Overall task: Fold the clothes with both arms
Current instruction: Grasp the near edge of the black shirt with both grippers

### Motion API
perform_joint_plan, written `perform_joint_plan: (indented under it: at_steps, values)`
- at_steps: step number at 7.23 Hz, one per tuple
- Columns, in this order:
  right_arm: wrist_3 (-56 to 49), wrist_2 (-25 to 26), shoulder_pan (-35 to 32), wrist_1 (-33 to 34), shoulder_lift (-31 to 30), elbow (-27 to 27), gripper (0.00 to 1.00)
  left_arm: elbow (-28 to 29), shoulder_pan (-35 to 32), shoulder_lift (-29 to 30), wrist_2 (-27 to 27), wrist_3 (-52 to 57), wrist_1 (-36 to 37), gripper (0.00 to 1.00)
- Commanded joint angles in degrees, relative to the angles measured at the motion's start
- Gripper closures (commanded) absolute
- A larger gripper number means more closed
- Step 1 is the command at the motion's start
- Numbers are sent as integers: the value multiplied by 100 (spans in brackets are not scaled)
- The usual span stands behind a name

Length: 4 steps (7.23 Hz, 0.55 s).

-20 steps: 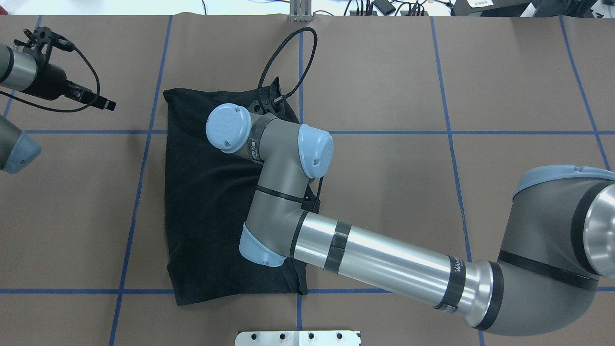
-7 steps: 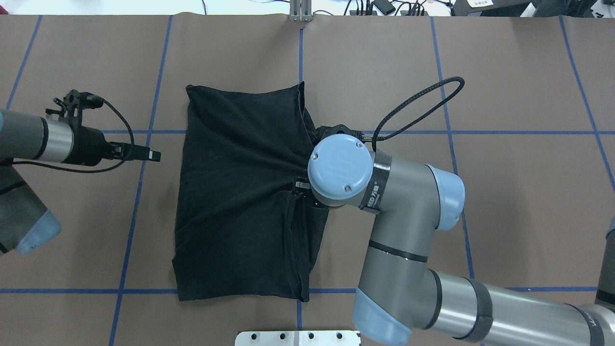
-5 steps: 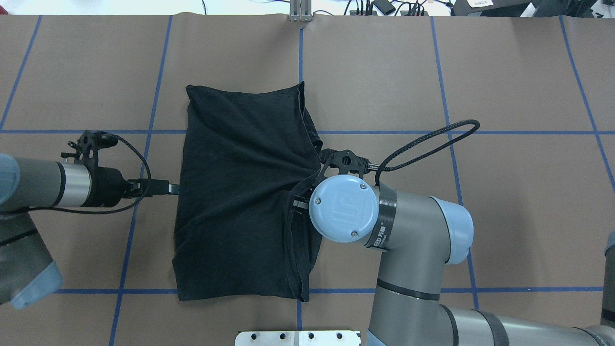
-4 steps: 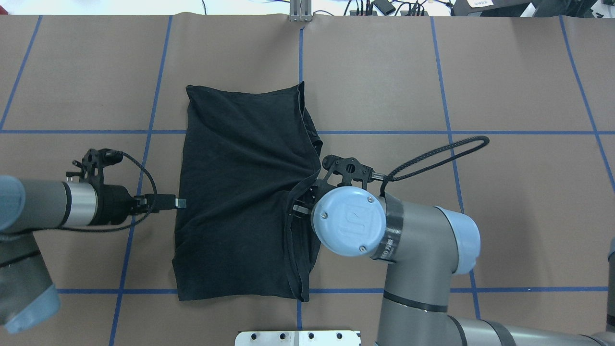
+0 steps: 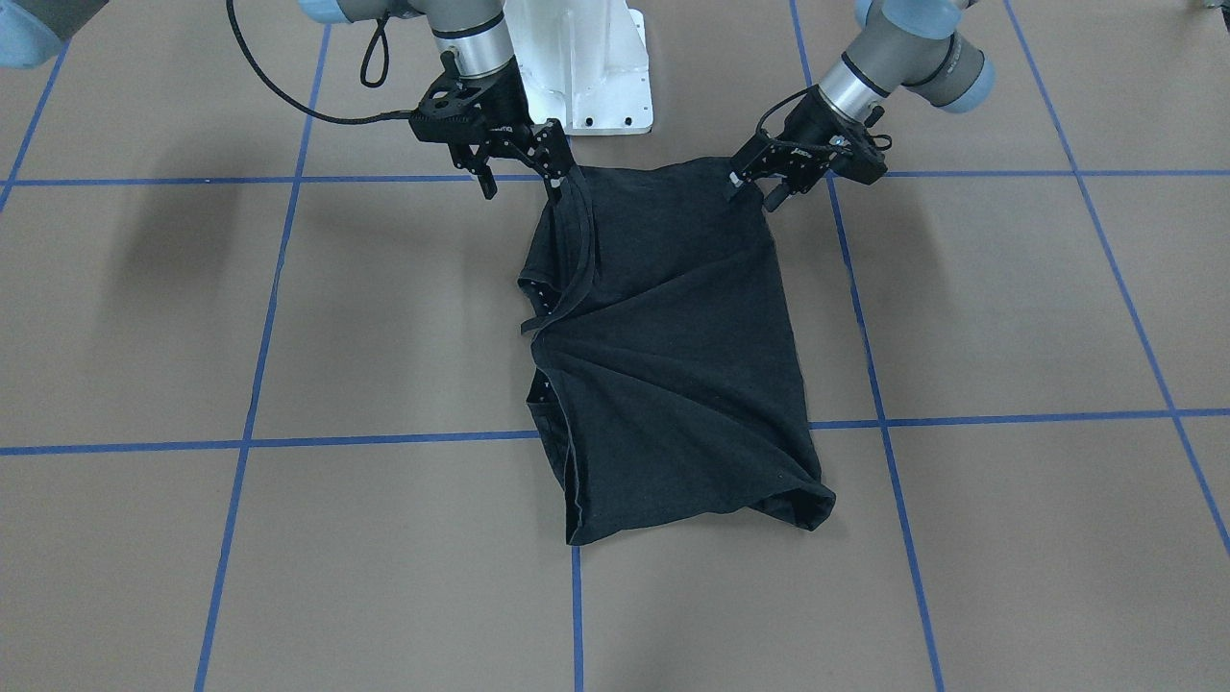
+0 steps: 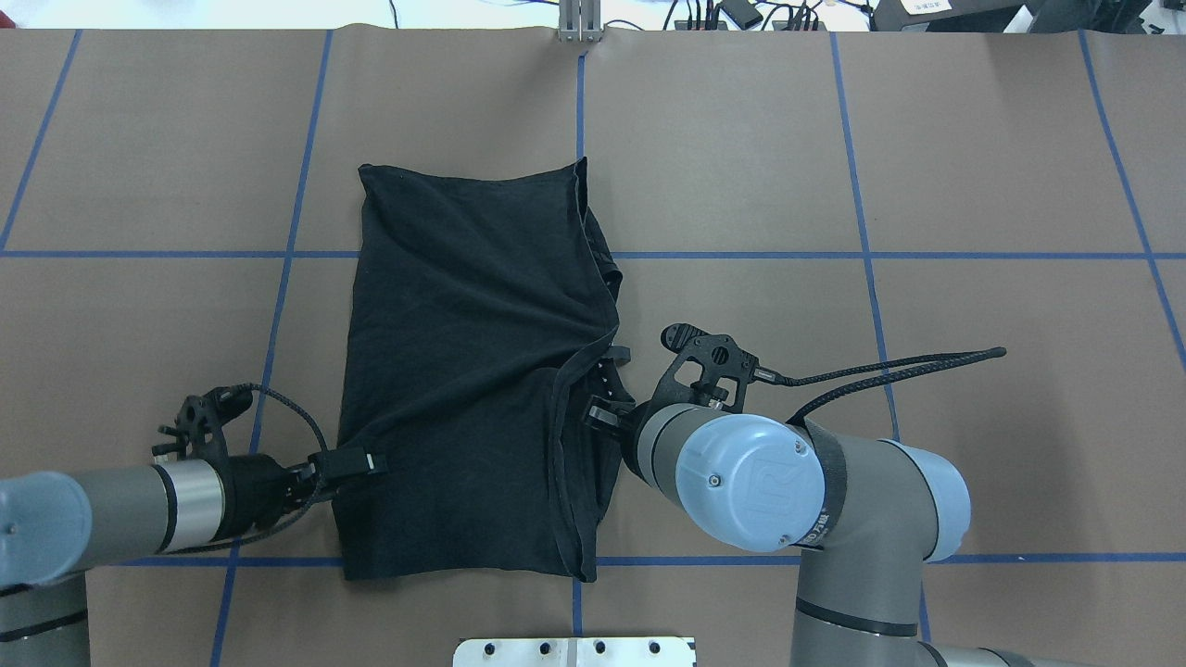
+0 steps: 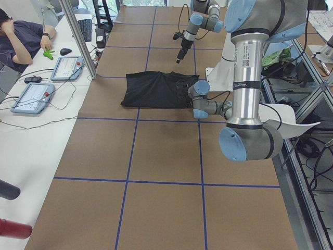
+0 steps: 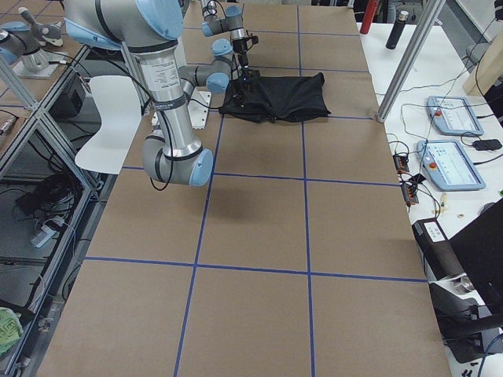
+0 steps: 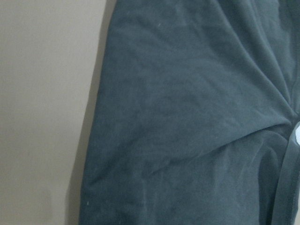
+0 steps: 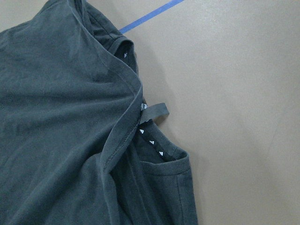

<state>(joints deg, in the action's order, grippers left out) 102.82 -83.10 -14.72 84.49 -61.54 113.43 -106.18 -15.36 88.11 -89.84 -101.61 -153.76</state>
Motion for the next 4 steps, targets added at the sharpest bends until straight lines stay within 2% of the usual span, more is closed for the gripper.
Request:
perform_joint_plan:
  at_steps: [1, 4]
  values:
    - [1, 5, 13, -38, 1, -5, 1, 1, 401, -31, 256, -612, 100, 0]
    - [1, 5, 48, -38, 10, -5, 1, -8, 534, 22, 239, -658, 162, 0]
